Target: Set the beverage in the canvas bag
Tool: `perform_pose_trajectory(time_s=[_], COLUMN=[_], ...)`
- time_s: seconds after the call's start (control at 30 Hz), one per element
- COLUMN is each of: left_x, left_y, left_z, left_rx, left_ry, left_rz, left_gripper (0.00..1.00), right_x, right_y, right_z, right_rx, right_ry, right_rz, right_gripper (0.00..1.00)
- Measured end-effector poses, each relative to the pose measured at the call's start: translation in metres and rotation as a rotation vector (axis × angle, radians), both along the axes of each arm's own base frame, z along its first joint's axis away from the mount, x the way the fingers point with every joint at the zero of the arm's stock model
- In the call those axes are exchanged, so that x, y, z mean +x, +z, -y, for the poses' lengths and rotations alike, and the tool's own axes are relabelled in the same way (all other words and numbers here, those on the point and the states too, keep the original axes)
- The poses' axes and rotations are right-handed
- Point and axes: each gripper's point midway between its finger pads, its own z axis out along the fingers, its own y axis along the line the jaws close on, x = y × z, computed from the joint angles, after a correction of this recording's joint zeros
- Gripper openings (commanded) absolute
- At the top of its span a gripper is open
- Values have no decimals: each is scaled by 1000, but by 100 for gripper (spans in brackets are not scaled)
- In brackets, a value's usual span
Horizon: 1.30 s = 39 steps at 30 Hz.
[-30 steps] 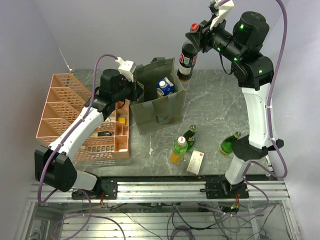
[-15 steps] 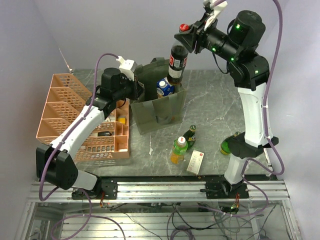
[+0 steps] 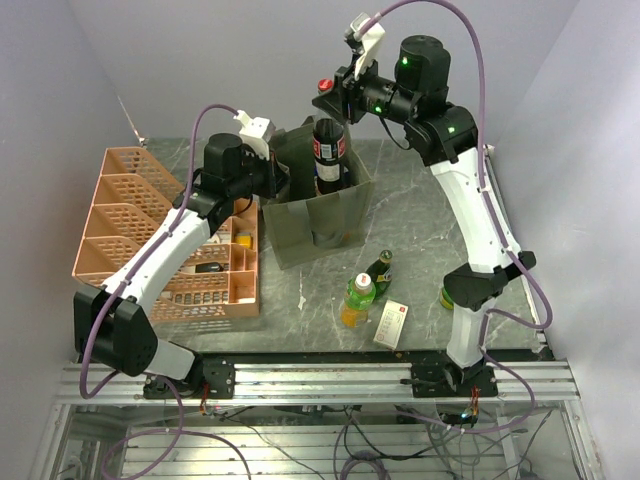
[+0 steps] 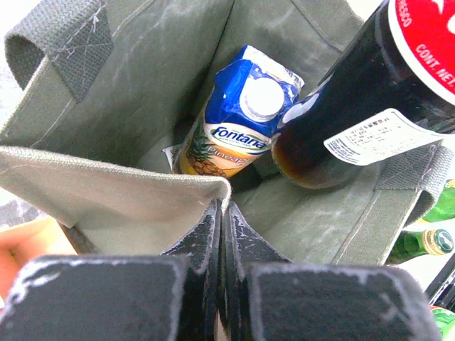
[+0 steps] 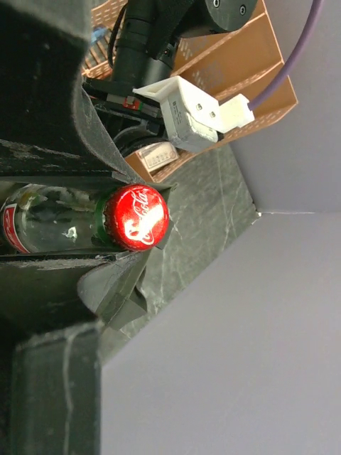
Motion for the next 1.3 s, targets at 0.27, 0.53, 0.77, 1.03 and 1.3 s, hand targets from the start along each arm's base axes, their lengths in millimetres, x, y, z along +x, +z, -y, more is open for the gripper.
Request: perform_pose_trajectory(time_s=[0.27, 0.53, 0.77, 1.03, 1.3], left_x=[-1, -1, -1, 1, 1], left_y=[1, 1, 1, 1, 0], left_z=[3, 3, 3, 3, 3], left_rx=[-6, -6, -4, 1, 4], left_ry=[-16, -17, -18, -19, -19], left_rz=[-1, -2, 1, -2, -8], left_gripper=[7, 7, 7, 7, 7], right_x=[-5, -9, -8, -22, -37], right_y=[-1, 1, 6, 5, -9], right_z=[5, 13, 14, 5, -4], right_rx=[3, 5, 17, 53, 52], right_ry=[-14, -42, -60, 21, 100], right_rz=[37, 41, 6, -48, -111], right_gripper=[0, 0, 0, 0, 0])
